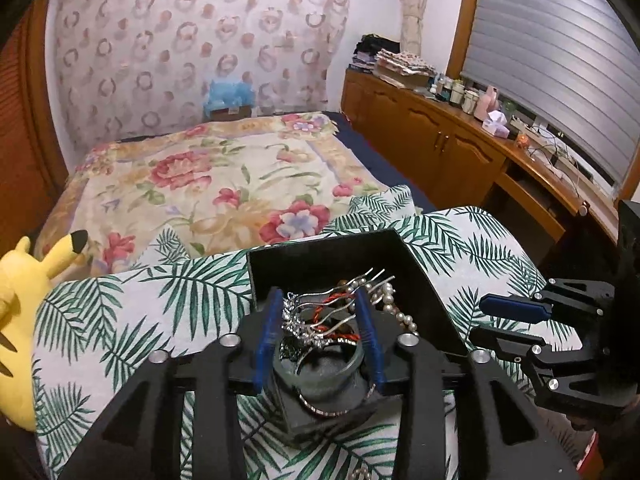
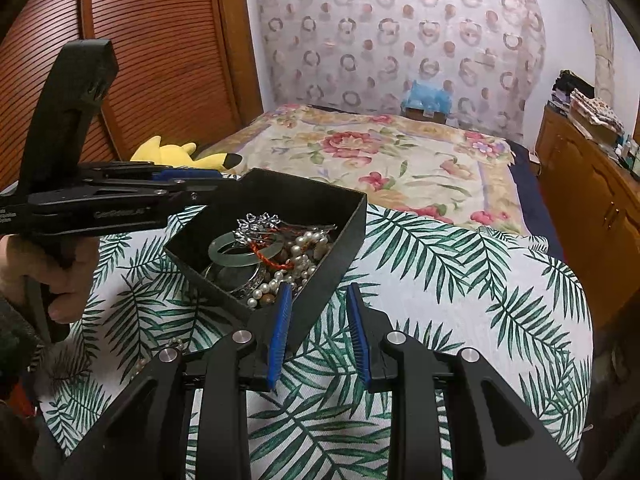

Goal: Organize jewelry

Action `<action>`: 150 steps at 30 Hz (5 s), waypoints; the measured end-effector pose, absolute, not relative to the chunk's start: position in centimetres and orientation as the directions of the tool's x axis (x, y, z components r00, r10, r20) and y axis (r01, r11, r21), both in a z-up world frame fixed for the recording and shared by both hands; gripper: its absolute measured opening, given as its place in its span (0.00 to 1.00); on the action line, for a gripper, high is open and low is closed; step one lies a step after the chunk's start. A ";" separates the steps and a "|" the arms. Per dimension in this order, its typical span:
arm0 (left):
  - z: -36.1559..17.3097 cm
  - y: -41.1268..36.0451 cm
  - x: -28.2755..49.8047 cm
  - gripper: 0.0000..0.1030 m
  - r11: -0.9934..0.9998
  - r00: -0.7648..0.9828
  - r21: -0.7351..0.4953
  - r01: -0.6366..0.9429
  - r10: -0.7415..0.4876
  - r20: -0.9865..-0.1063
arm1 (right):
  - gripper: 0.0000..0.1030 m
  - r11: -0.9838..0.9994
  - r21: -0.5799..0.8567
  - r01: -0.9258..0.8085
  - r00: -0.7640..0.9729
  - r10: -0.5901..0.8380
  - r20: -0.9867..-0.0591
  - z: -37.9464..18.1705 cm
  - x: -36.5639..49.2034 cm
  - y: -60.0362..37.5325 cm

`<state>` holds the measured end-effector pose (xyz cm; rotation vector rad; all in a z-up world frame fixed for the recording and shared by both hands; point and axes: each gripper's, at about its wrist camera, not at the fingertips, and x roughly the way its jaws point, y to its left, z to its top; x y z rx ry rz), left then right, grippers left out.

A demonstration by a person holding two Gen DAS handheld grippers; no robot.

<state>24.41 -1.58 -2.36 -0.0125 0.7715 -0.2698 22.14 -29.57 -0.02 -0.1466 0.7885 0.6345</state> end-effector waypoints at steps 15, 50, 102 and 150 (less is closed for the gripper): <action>-2.8 0.6 18.2 0.84 0.973 0.681 -0.084 0.216 -0.211 -0.701 | 0.30 0.766 0.121 -0.632 0.471 0.503 -0.725 -1.1 18.2 -28.4; -8.5 1.4 12.2 0.85 0.977 0.574 -0.085 0.194 -0.184 -0.798 | 0.15 0.704 0.080 -0.706 0.386 0.477 -0.789 -5.3 15.5 -23.1; 3.6 0.5 13.6 0.05 0.957 0.752 -0.097 0.274 -0.276 -0.598 | 0.15 0.752 0.055 -0.657 0.498 0.487 -0.718 -0.7 16.8 -27.2; 6.8 -0.9 23.3 0.05 0.954 0.778 -0.056 0.294 -0.273 -0.566 | 0.28 0.756 0.083 -0.650 0.521 0.522 -0.675 1.5 23.9 -26.5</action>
